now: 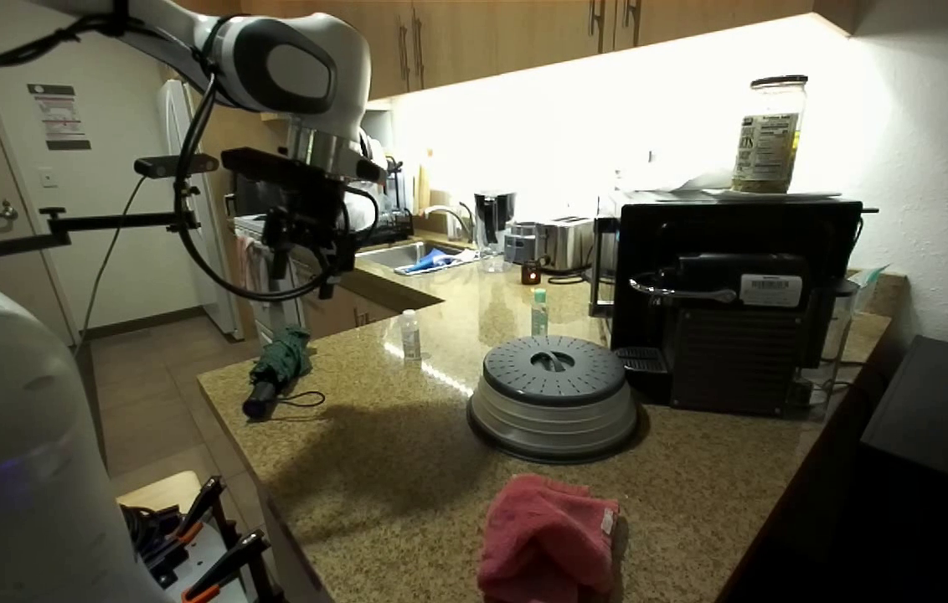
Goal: Move the umbrella farther from you
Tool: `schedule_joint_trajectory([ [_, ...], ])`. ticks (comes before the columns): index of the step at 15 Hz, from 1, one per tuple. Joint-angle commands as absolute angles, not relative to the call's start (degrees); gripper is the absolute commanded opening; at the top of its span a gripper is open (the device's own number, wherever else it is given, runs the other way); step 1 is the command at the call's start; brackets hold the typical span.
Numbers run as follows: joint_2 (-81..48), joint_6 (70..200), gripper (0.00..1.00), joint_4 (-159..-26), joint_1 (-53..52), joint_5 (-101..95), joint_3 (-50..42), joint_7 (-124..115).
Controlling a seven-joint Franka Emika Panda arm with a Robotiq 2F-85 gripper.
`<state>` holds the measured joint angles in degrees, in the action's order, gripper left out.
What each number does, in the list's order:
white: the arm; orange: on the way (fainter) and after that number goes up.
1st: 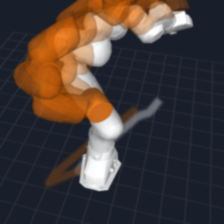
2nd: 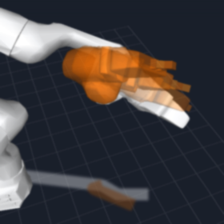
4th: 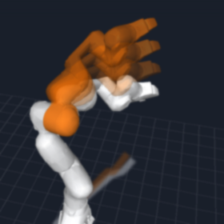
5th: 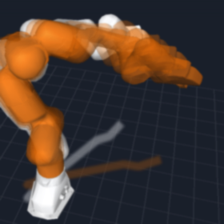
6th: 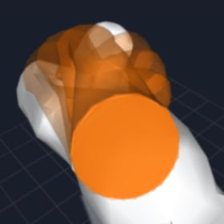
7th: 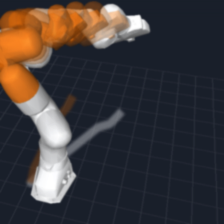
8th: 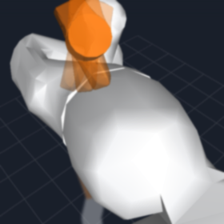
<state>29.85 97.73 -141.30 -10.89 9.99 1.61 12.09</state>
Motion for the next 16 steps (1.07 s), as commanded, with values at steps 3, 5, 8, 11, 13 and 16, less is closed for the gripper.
schedule_joint_trajectory([
  [3, 26.11, 99.49, 1.00, -139.75, -12.40, 11.49, 3.03, 16.35],
  [5, 25.31, 99.37, 1.00, -139.20, -13.35, 11.89, 3.35, 17.87],
  [8, 24.40, 99.06, 1.00, -138.62, -14.82, 12.93, 4.12, 20.18],
  [11, 23.67, 99.21, 1.00, -138.47, -15.95, 13.87, 4.76, 22.26],
  [13, 23.48, 99.52, 1.00, -138.49, -16.53, 14.23, 5.15, 23.36],
  [16, 23.60, 101.09, 1.00, -138.82, -17.10, 14.89, 6.24, 23.29],
])
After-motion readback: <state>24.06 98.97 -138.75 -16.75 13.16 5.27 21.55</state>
